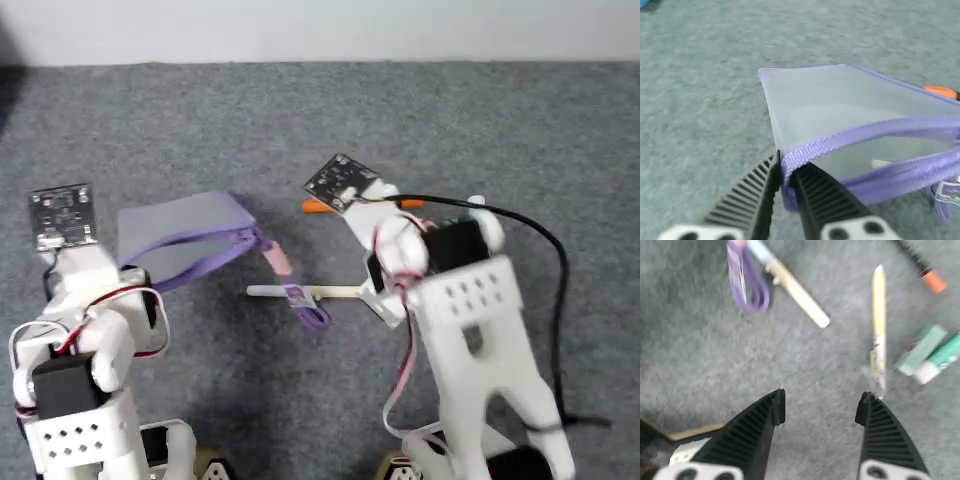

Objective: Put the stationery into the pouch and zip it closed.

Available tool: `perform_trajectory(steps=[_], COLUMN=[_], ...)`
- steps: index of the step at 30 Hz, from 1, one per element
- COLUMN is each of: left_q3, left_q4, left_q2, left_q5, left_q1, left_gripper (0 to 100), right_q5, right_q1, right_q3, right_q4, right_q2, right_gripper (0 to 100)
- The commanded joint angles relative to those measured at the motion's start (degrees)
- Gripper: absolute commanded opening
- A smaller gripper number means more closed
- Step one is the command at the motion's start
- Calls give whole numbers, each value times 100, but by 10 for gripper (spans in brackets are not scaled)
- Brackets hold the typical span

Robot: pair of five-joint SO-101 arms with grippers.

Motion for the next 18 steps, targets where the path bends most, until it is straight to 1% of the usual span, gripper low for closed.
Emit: perform_trajectory(steps=[1, 6, 9, 11, 12, 18], left_q3=[-330, -321, -321, -321, -321, -321], left_q4=[9, 9, 18, 26, 26, 44], left_q2=[9, 9, 9, 9, 9, 9], left_q5=[97, 79, 62, 62, 62, 62], left_q1=[-237, -237, -229, -229, -229, -229], left_gripper=[15, 15, 15, 15, 15, 15], right_q5=[35, 88, 615, 914, 949, 888], right_q1=[101, 101, 92, 119, 189, 690], right_q3=[-114, -747, -1196, -1538, -1723, -2892], right_q4=[-382, -1086, -1244, -1218, -1191, -734], right_q2=[593, 1385, 1991, 2440, 2668, 3855], right_gripper=[227, 226, 226, 226, 226, 229])
